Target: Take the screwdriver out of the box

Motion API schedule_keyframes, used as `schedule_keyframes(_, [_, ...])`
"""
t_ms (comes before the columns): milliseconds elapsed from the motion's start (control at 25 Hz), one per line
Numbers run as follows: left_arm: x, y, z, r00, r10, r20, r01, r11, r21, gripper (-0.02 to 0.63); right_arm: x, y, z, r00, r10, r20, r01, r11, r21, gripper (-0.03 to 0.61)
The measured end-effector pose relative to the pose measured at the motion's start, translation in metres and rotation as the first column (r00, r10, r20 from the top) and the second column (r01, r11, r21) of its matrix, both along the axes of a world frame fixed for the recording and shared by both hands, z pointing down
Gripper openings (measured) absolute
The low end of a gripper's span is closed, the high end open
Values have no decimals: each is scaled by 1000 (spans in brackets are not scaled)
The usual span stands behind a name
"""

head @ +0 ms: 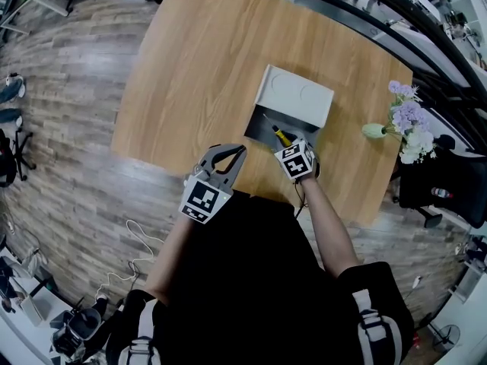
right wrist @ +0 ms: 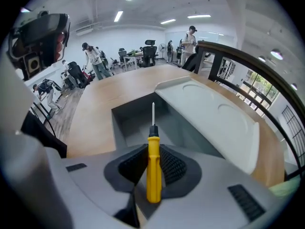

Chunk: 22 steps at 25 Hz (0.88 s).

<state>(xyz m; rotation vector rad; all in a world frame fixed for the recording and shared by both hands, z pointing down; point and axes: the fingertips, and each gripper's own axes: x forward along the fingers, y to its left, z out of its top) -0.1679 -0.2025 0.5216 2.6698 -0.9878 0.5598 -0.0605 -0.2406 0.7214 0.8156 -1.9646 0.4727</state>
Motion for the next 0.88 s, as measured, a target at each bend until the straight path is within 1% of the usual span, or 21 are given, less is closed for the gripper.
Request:
schedule_keyframes(200, [17, 11, -7, 1000, 13, 3, -13, 1000, 22, 21, 16, 4, -24, 1000, 20, 24, -22, 996, 84, 86])
schedule_keyframes(440, [35, 30, -15, 1000, 4, 7, -4, 999, 37, 21, 35, 19, -57, 997, 12, 70, -23, 987, 159, 87])
schedule_keyframes(880, [78, 67, -37, 1000, -24, -15, 25, 997, 75, 21, 81, 68, -103, 996, -25, 90, 4, 972, 235, 86])
